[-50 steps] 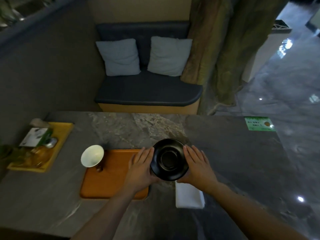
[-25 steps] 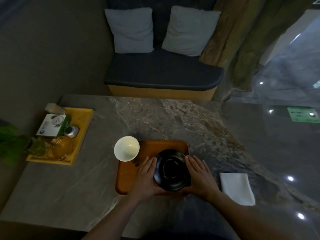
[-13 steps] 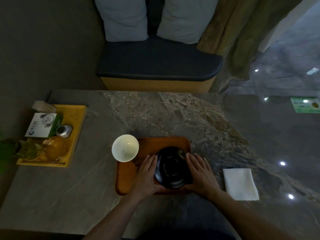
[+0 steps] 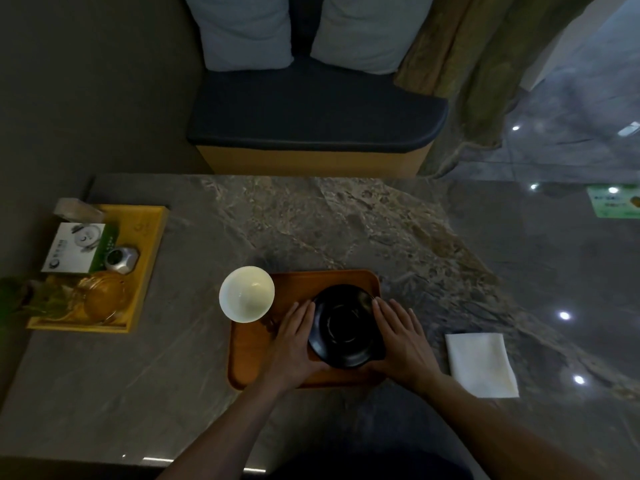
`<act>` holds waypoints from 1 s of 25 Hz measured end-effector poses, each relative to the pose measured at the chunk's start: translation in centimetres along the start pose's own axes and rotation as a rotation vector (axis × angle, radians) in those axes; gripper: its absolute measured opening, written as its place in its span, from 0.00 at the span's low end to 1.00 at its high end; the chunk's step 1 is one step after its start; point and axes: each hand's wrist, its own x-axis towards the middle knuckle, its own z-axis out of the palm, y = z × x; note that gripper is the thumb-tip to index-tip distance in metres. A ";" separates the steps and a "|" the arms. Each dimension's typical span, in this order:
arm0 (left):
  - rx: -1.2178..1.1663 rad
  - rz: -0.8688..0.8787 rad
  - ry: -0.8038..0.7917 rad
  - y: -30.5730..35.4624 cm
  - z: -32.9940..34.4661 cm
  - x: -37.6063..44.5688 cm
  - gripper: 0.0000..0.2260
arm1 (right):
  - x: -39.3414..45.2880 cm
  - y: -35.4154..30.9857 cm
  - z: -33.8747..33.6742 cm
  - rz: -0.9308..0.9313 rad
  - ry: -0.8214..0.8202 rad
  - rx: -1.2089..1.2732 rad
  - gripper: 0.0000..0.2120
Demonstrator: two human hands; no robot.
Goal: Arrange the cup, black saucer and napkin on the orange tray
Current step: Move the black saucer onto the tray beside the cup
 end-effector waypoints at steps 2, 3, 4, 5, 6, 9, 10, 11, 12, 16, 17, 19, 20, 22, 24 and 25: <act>0.004 -0.004 -0.005 -0.1 0.0 0.0 0.53 | 0.1 0.0 0.2 0.001 0.001 0.000 0.57; 0.009 -0.008 -0.008 -0.2 0.1 0.0 0.53 | 0.1 0.0 0.2 0.000 0.002 -0.001 0.57; 0.012 -0.011 -0.012 -0.3 0.1 0.0 0.53 | 0.2 0.0 0.3 -0.001 0.004 -0.003 0.57; 0.013 -0.012 -0.016 -0.4 0.2 0.0 0.53 | 0.2 0.0 0.3 -0.002 0.008 -0.001 0.57; 0.014 -0.013 -0.016 -0.4 0.3 0.0 0.53 | 0.2 0.0 0.3 -0.002 0.013 0.004 0.57; 0.013 -0.011 -0.002 -0.6 0.6 0.0 0.52 | 0.0 0.1 0.3 -0.004 0.007 -0.005 0.57; 0.014 -0.010 -0.001 -0.6 0.6 0.0 0.52 | 0.0 0.1 0.3 -0.002 0.004 -0.010 0.57; 0.018 -0.011 -0.004 -0.7 0.7 0.0 0.52 | -0.1 0.1 0.3 0.001 0.000 -0.007 0.57; 0.022 -0.014 -0.009 -0.7 0.7 -0.1 0.52 | -0.1 0.1 0.3 0.006 -0.007 -0.002 0.57; 0.030 -0.034 -0.021 -0.6 0.7 -0.3 0.52 | -0.1 -0.1 0.5 0.033 -0.035 0.006 0.58; 0.023 -0.039 -0.020 -0.5 0.7 -0.5 0.52 | -0.1 0.0 0.5 0.042 -0.039 0.019 0.58; 0.023 -0.051 -0.016 -0.3 0.5 -0.9 0.51 | -0.4 0.0 0.5 0.051 -0.042 0.045 0.58; 0.025 -0.062 -0.018 -0.1 0.5 -1.2 0.51 | -0.5 0.0 0.4 0.055 -0.040 0.054 0.58; 0.015 -0.097 -0.022 0.2 0.5 -1.9 0.51 | -0.9 0.0 0.2 0.069 -0.027 0.057 0.56; -0.007 -0.137 -0.016 0.4 0.6 -2.7 0.51 | -1.7 0.2 -0.1 0.089 -0.007 0.048 0.54; -0.016 -0.159 -0.005 0.6 0.8 -3.1 0.50 | -2.1 0.5 -0.2 0.097 -0.002 0.046 0.53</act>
